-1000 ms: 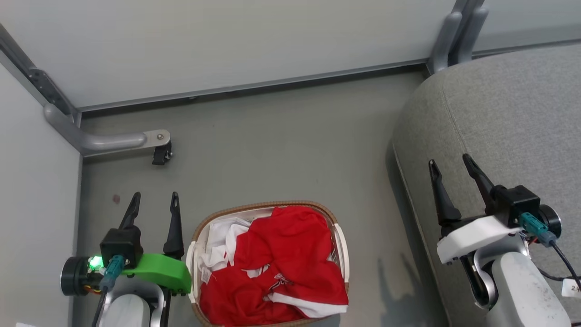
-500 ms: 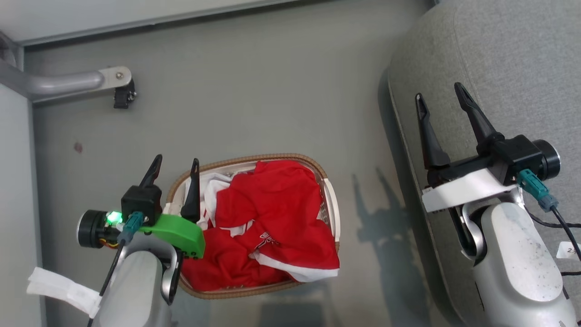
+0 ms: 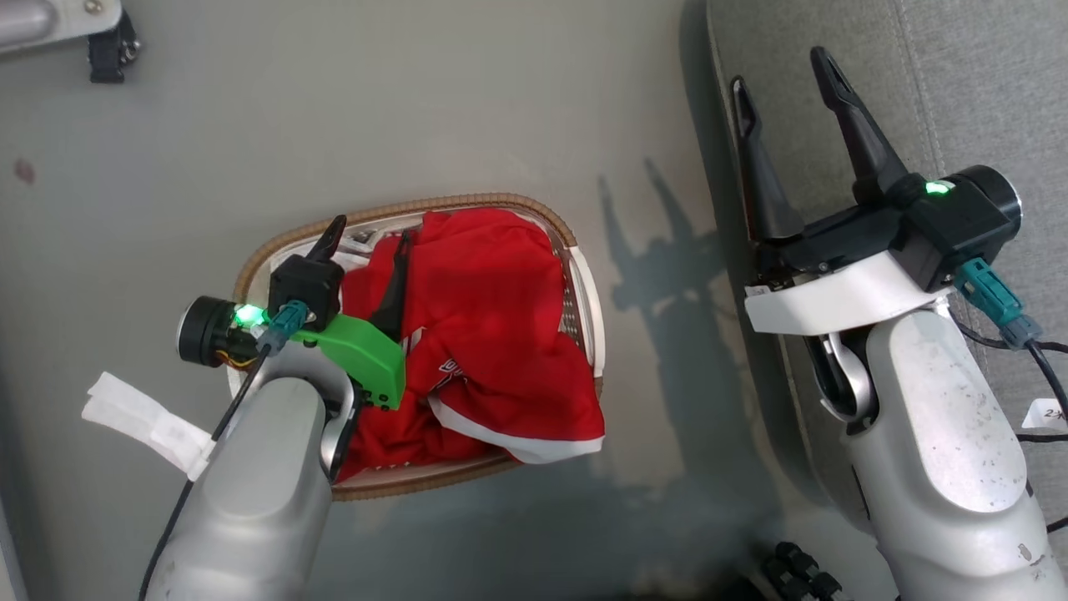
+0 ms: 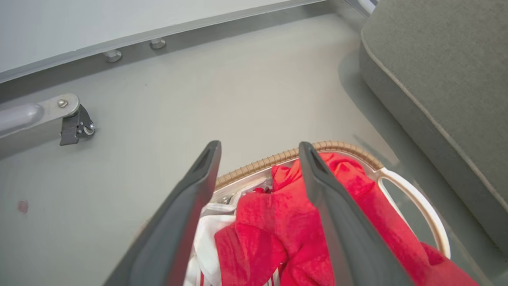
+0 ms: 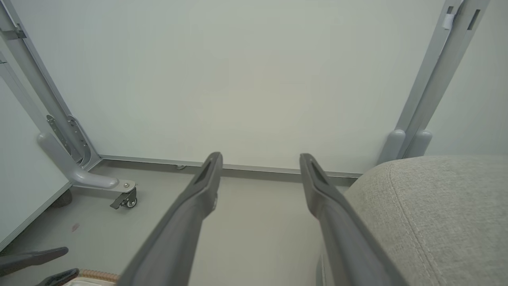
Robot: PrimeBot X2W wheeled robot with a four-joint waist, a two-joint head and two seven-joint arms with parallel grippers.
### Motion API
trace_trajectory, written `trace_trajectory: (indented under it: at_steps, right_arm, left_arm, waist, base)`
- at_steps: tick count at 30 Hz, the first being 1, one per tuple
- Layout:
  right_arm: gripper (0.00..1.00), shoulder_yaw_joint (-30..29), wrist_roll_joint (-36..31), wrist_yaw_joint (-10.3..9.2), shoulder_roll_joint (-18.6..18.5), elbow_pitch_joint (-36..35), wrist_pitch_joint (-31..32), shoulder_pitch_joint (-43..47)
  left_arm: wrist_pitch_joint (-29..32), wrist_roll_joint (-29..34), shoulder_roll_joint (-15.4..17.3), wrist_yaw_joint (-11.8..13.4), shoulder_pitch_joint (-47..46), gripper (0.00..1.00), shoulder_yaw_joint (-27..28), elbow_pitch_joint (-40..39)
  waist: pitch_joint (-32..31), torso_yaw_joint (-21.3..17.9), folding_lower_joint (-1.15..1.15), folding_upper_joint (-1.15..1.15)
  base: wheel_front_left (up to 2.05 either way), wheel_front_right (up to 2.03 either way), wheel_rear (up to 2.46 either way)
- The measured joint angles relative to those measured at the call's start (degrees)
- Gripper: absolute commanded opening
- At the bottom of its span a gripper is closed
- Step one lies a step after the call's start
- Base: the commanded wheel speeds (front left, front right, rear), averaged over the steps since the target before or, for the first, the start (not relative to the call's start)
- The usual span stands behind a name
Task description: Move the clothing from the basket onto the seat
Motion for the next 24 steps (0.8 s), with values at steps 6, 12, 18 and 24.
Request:
trace_trajectory:
  at_steps: [6,12,18,24]
  right_arm:
    - [1.00,2.3,1.5,0.00,0.1,-1.1,0.0,-1.2]
    - [1.00,3.2,2.0,0.00,0.1,-1.5,0.0,-1.2]
    - [1.00,3.0,2.4,0.00,0.1,-1.5,0.0,-1.2]
    - [1.00,3.1,2.9,0.00,0.1,-1.7,0.0,-1.4]
  left_arm:
    - [0.0,-3.2,1.4,0.0,-4.3,1.00,-6.9,4.5]
    - [0.0,-6.6,2.2,0.0,-8.2,1.00,-14.6,8.5]
    - [0.0,-11.6,1.9,0.0,-10.0,1.00,-22.1,9.3]
    - [0.0,-14.9,2.0,0.0,-11.9,1.00,-25.6,11.2]
  waist:
    - [4.8,-1.5,0.00,0.00]
    - [8.7,-3.2,0.00,0.00]
    - [11.6,-4.4,0.00,0.00]
    - [13.6,-5.2,-0.01,0.00]
  base:
    - [0.00,0.00,0.00]
    - [0.00,0.00,0.00]
    - [0.00,0.00,0.00]
    - [0.00,0.00,0.00]
